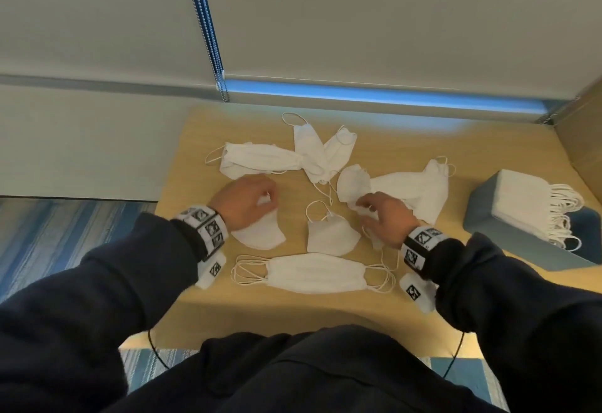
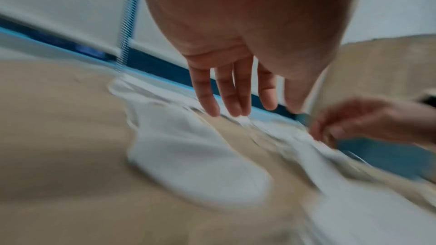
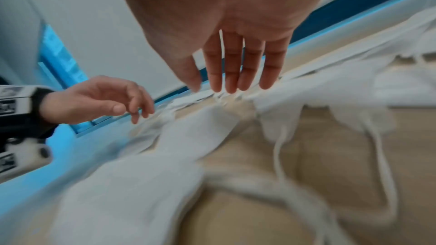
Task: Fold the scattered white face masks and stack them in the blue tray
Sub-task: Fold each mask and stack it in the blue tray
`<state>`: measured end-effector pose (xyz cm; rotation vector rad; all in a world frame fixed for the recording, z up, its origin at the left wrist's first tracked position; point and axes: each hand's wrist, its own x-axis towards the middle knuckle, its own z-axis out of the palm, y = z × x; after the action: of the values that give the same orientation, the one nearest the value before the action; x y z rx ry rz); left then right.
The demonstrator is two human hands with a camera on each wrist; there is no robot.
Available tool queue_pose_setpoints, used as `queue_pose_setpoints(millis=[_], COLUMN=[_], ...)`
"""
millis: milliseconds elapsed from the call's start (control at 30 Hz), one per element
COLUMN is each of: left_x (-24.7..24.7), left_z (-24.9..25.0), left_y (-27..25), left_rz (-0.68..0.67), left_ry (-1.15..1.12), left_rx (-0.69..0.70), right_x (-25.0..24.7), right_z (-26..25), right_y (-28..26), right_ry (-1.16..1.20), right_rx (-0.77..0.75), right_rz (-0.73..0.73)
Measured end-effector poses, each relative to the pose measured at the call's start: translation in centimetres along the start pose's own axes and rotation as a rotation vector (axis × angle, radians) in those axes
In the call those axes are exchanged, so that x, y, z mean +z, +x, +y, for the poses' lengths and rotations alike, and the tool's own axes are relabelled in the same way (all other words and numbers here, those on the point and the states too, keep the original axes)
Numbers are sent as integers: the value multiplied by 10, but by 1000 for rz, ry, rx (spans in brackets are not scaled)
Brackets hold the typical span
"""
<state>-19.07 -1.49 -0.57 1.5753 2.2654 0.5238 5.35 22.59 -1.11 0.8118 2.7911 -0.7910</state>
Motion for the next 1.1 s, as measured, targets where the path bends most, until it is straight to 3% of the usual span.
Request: queue_pose_setpoints(millis=[133, 233, 400, 500, 633, 933, 1000, 1100], left_x=[-23, -25, -14, -8, -8, -22, -27, -28], left_z=[-33, -53, -59, -60, -59, -37, -24, -2], left_y=[47, 68, 75, 69, 52, -1, -13, -31], left_rz=[146, 108, -91, -124, -52, 500, 536, 521], left_ry=[26, 39, 213, 275, -15, -795, -1065, -1416], left_rx=[-280, -374, -406, -413, -459, -647, -694, -713], right_x=[-14, -30, -40, -43, -46, -55, -65, -86], right_z=[14, 22, 38, 42, 46, 61, 64, 52], right_y=[36, 51, 61, 60, 49, 40, 40, 30], right_ry=[-46, -141, -400, -439, -163, 304, 314, 431], right_rx=[185, 311, 396, 317, 325, 451, 425, 411], right_rz=[116, 224, -106, -91, 76, 127, 217, 477])
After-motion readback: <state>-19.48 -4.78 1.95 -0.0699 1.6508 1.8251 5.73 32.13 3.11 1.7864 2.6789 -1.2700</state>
